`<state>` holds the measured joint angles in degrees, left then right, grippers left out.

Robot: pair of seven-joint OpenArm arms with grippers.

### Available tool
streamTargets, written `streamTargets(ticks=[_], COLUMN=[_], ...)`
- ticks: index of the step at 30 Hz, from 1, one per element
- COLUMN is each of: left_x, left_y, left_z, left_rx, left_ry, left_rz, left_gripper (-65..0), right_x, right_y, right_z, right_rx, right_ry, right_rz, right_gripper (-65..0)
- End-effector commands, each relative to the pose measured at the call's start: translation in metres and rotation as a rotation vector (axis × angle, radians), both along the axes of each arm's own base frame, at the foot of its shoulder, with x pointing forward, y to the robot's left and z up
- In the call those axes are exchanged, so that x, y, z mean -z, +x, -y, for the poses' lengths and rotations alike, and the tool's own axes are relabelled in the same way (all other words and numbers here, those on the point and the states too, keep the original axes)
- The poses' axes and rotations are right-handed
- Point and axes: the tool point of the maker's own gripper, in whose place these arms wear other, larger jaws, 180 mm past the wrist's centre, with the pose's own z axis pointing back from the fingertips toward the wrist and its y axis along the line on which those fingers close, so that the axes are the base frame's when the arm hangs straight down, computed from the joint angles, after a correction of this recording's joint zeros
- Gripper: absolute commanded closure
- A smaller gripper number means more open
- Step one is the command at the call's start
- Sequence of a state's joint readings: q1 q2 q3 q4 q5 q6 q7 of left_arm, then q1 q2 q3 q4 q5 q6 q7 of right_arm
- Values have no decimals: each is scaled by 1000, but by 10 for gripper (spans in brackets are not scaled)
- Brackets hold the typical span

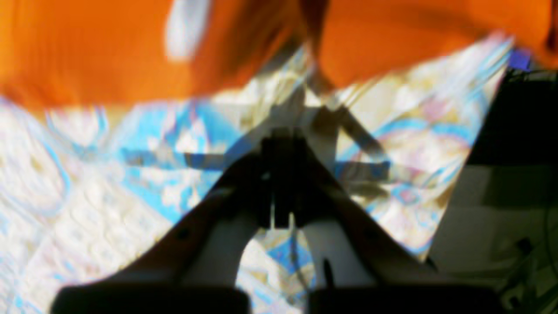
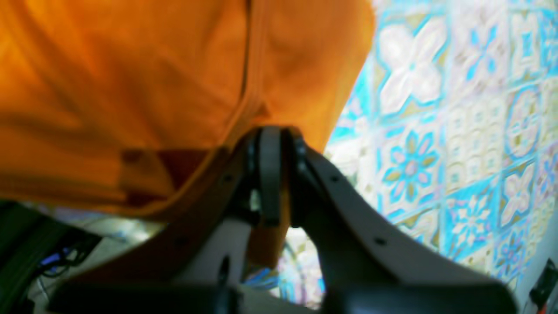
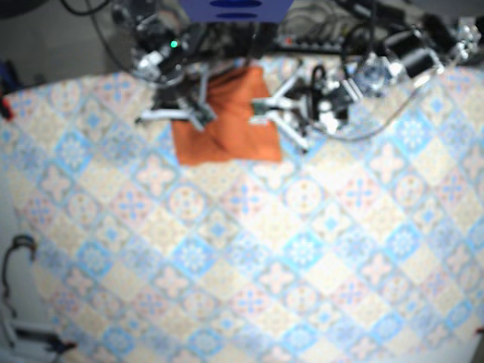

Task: Fold the T-shirt properly
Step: 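Grasp the folded shirt's edge with both grippers and lift it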

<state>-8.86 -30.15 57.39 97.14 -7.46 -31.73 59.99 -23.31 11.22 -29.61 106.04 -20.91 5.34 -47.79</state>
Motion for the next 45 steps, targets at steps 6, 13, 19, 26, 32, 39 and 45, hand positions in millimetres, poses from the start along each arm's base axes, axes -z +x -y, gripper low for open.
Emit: streamTargets(ticks=[6, 13, 19, 26, 32, 39, 45], left_x=[-7, -18, -11, -19, -36, -37, -43], left_y=[-3, -3, 7, -6, -14, -55, -88], left_z=[12, 23, 25, 41, 50, 68, 84], left_rx=[79, 102, 82, 138, 177, 306, 393], left_ry=[-6, -45, -51, -89, -116, -147, -211], left_rz=[36, 59, 55, 52, 74, 29, -13], left_gripper=[0, 0, 0, 0, 0, 0, 0], right_x=[12, 18, 16, 12, 11, 11, 23], right_y=[-7, -9, -5, 5, 7, 8, 1], right_z=[4, 4, 4, 4, 4, 6, 11], right_rx=[-1, -4, -4, -3, -2, 4, 6], right_ry=[-23, -28, -28, -28, -29, -32, -49], right_rz=[-32, -44, -37, -14, -9, -9, -43], right_gripper=[-18, -18, -18, -18, -18, -18, -19])
